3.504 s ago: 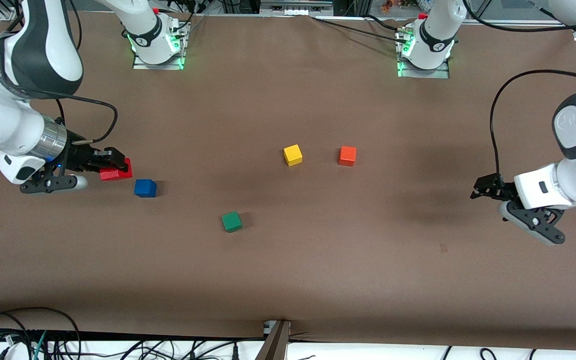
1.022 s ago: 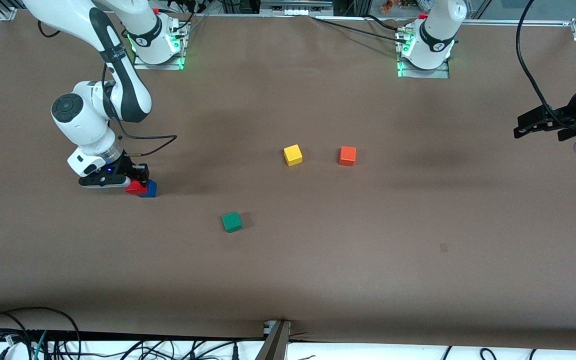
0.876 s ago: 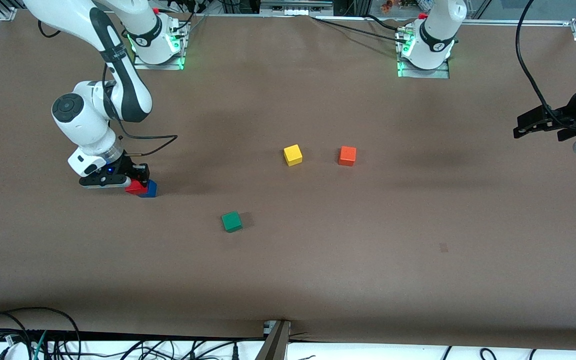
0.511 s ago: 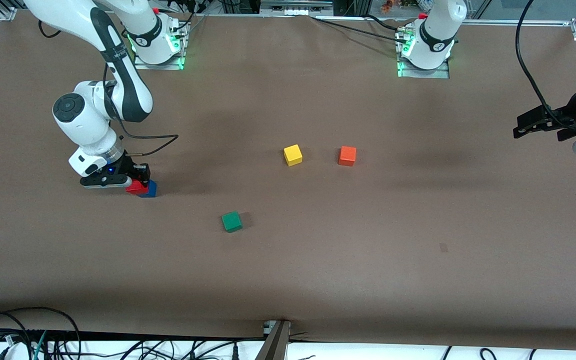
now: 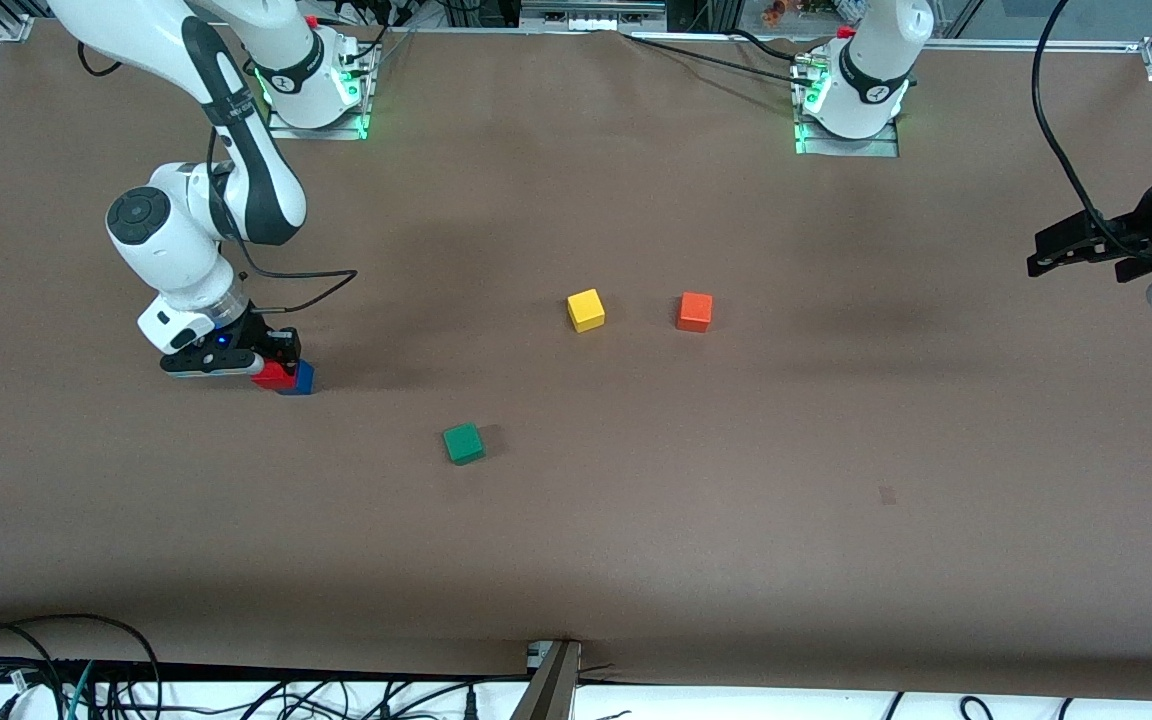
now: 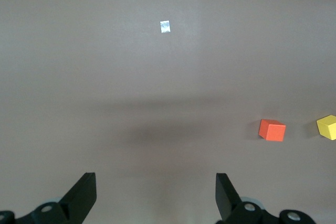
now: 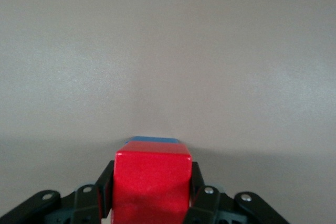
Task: Pass red block to right arm, stack on blue
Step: 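Lower the red cube onto the blue cube with the right gripper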
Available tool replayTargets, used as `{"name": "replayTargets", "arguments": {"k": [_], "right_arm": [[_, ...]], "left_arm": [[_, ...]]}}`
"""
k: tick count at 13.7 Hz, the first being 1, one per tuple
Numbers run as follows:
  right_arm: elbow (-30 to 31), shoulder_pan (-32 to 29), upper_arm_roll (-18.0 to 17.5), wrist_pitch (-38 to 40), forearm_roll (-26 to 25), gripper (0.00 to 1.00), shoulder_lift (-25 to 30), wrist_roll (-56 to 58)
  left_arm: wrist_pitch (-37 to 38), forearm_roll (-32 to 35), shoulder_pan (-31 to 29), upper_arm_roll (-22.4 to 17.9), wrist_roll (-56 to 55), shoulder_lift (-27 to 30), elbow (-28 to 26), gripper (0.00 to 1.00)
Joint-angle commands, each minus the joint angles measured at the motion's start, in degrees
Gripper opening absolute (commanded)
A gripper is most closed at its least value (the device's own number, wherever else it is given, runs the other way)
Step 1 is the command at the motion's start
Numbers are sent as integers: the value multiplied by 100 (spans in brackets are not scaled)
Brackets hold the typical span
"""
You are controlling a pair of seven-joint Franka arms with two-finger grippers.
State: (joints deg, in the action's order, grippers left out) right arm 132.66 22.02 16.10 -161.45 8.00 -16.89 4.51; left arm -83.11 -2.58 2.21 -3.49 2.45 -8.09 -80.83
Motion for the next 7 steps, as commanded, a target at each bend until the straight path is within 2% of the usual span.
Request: {"name": "replayTargets", "arguments": {"k": [1, 2, 3, 7], "right_arm": [[-4, 21, -1, -106, -45, 81, -33, -56], [-4, 21, -1, -106, -36, 96, -33, -56], [-4, 21, -1, -106, -36, 100, -25, -64], [-91, 65, -10, -45, -45, 100, 159, -311]], "left_arm": [[41, -6, -36, 33, -26, 54, -38, 100], [41, -6, -36, 33, -26, 54, -38, 100], [41, -6, -36, 33, -26, 45, -38, 100], [41, -6, -36, 33, -26, 45, -38, 100]]}}
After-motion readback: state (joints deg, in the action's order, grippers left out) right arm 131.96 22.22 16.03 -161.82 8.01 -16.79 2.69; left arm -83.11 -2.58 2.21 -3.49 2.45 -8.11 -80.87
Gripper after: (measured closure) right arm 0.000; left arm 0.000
